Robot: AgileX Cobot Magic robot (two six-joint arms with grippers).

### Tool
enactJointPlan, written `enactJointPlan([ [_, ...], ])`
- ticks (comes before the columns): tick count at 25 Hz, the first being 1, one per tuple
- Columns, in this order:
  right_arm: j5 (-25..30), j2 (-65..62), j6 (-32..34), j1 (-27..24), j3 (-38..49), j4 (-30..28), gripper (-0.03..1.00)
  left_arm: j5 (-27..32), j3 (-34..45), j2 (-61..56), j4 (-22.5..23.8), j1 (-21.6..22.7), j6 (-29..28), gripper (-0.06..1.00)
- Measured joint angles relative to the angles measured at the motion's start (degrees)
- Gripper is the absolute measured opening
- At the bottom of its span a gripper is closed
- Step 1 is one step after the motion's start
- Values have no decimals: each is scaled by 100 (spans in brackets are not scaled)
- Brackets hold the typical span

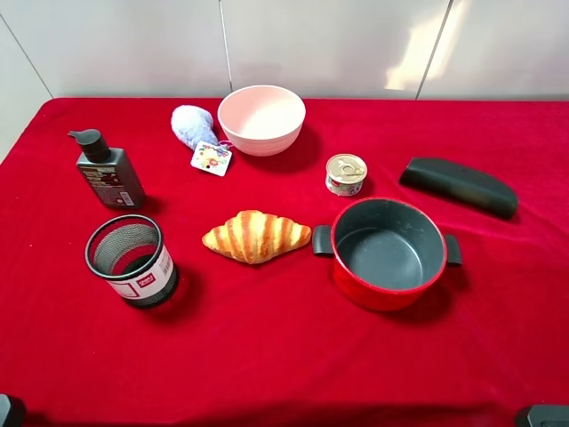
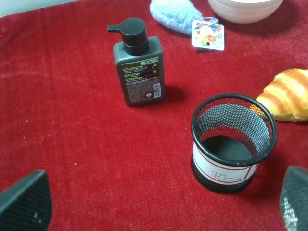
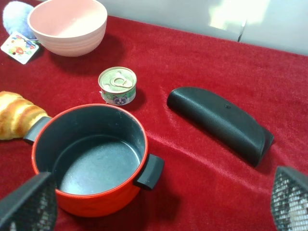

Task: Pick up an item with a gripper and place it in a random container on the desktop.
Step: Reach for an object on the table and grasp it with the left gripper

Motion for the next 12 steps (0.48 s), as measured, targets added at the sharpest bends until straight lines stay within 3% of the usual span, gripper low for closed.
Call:
enactJointPlan([
  [12, 0, 0, 0, 0, 0, 23, 69, 0, 0, 0, 0, 0, 0, 92],
])
